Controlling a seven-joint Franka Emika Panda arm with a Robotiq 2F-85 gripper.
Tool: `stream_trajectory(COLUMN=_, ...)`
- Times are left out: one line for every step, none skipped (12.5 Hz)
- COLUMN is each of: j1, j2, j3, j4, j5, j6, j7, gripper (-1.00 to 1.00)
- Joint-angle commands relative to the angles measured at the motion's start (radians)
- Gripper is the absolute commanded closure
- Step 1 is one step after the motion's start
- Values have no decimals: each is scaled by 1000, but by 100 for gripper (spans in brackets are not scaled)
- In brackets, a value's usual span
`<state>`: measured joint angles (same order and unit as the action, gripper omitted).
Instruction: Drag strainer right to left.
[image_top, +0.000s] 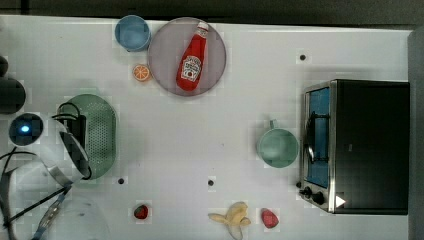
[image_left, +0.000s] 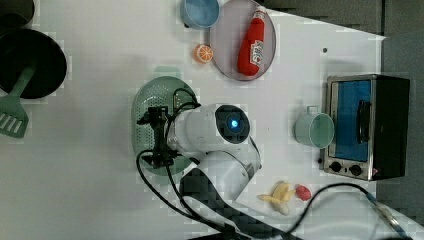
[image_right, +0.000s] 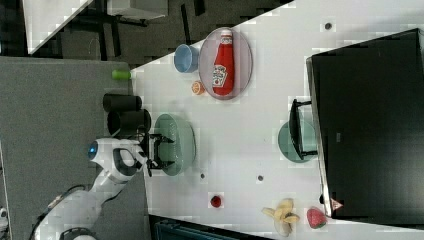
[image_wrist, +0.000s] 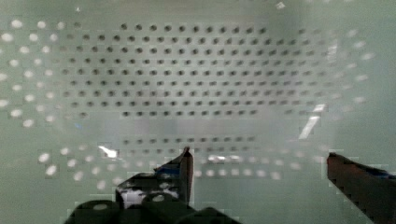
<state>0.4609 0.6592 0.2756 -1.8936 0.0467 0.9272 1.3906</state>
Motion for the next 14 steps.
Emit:
stream_trajectory(j1=-26, j2=-209, j3=-21, j4=21, j5=-10, j6=-179, j7=-188, gripper=-100)
stream_trajectory(j1=-37, j2=-269, j3=-32, j4=20, j5=-10, j6=-250, j7=-276, gripper=-100)
stream_trajectory(j1=-48, j2=-332, j3=-48, j4=19, j5=-10, j6=-323, j7=-367, gripper=-100)
stream_trajectory(j1=-60, j2=-398, j3=-71, j4=19, j5=-10, j6=-401, j7=-452, gripper=-100)
stream_trajectory(j1=-71, j2=-465, j3=-97, j4=19, j5=-10, j6=-471, j7=-547, gripper=-100)
stream_trajectory(j1=-81, j2=-530, j3=-133, j4=18, j5=-11, j6=-530, j7=-638, gripper=-100)
stream_trajectory(j1=-91, j2=-593, j3=-178, j4=18, j5=-11, j6=-587, j7=-723, gripper=-100)
stream_trajectory(j1=-101, j2=-650, j3=-229, j4=18, j5=-12, j6=-635, j7=-821, gripper=-100)
stream_trajectory(j1=-110, j2=-700, j3=-284, j4=18, j5=-15, j6=-679, j7=-905, gripper=-100)
stream_trajectory(j1=-116, j2=-742, j3=-339, j4=18, j5=-18, j6=-715, j7=-976, gripper=-100)
stream_trajectory(j1=-119, j2=-776, j3=-392, j4=18, j5=-21, j6=-750, j7=-1045, gripper=-100)
stream_trajectory(j1=-120, j2=-799, j3=-441, j4=18, j5=-38, j6=-784, j7=-1109, gripper=-100)
stream_trajectory(j1=-121, j2=-814, j3=-488, j4=18, j5=-64, j6=-805, j7=-1169, gripper=-100)
stream_trajectory(j1=-121, j2=-822, j3=-532, j4=17, j5=-91, j6=-822, j7=-1222, gripper=-100)
